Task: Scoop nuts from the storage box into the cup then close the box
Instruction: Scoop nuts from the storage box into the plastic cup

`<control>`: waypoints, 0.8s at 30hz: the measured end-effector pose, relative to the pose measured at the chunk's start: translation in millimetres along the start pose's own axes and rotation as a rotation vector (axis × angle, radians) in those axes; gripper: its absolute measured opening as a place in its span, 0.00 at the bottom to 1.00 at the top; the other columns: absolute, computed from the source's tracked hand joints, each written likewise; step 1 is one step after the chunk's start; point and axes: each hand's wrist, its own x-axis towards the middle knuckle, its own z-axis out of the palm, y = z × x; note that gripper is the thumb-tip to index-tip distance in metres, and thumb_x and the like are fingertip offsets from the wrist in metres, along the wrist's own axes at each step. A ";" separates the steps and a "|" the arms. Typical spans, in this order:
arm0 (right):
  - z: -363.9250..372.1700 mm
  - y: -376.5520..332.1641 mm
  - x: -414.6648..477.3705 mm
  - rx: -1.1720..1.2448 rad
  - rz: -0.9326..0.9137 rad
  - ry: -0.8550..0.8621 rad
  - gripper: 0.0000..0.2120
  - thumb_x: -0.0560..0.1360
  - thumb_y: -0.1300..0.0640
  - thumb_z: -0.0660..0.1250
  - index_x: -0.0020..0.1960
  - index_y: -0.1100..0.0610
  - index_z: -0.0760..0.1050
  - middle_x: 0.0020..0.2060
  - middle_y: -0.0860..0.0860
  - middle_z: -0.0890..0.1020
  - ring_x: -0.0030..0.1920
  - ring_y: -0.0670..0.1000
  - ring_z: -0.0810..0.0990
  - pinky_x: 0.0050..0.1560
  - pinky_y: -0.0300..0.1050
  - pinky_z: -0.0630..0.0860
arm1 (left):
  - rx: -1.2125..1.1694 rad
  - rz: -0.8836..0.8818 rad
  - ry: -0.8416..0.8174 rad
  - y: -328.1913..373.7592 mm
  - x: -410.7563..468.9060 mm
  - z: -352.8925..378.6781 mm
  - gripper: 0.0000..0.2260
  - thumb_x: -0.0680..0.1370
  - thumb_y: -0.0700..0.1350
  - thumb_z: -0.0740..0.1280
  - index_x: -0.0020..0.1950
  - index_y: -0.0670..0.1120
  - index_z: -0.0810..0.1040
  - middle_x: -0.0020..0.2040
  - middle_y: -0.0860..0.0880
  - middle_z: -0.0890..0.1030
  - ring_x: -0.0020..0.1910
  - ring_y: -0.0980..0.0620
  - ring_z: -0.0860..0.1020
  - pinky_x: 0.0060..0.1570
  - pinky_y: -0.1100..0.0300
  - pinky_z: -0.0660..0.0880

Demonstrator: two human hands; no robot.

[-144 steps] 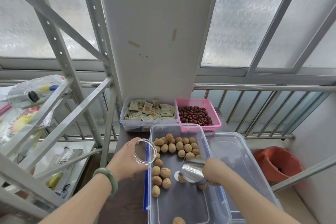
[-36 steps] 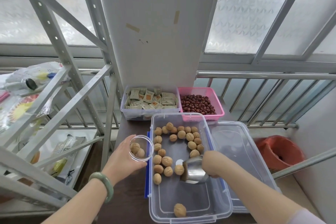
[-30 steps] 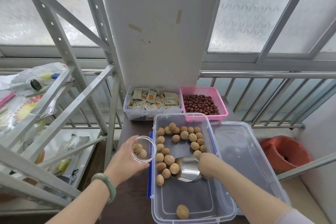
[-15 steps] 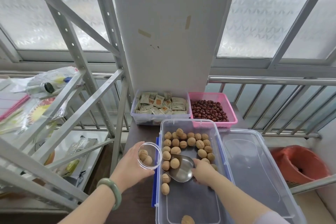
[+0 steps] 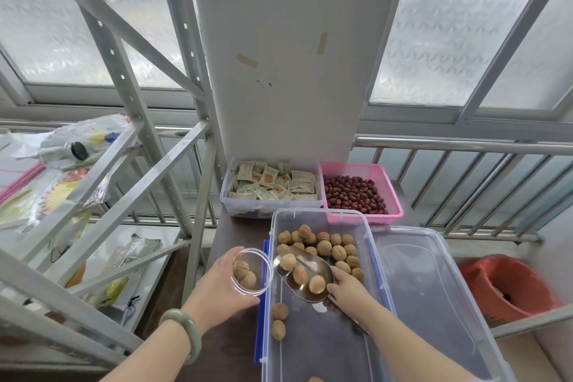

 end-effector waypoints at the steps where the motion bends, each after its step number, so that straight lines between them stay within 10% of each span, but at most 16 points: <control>1: -0.8 -6.2 -2.1 -0.024 -0.019 0.001 0.22 0.78 0.65 0.55 0.70 0.53 0.66 0.41 0.56 0.78 0.34 0.49 0.75 0.24 0.32 0.72 | 0.001 -0.014 0.004 -4.0 -0.6 -1.0 0.44 0.59 0.54 0.78 0.71 0.56 0.62 0.63 0.57 0.72 0.63 0.56 0.72 0.65 0.59 0.69; 13: -45.4 -84.2 -53.1 -0.244 -0.179 -0.046 0.24 0.74 0.70 0.52 0.57 0.51 0.79 0.36 0.53 0.76 0.29 0.48 0.72 0.20 0.30 0.69 | -0.021 -0.025 0.007 -10.7 -4.9 -3.9 0.43 0.60 0.51 0.79 0.71 0.56 0.62 0.63 0.55 0.72 0.61 0.56 0.73 0.61 0.60 0.70; 24: -11.8 -110.2 -70.2 -0.909 -0.352 0.044 0.19 0.80 0.61 0.51 0.70 0.59 0.68 0.67 0.54 0.74 0.64 0.58 0.74 0.60 0.50 0.75 | 0.000 0.022 0.023 -8.7 -12.2 -5.1 0.45 0.61 0.49 0.80 0.73 0.54 0.61 0.69 0.54 0.68 0.63 0.58 0.69 0.63 0.62 0.67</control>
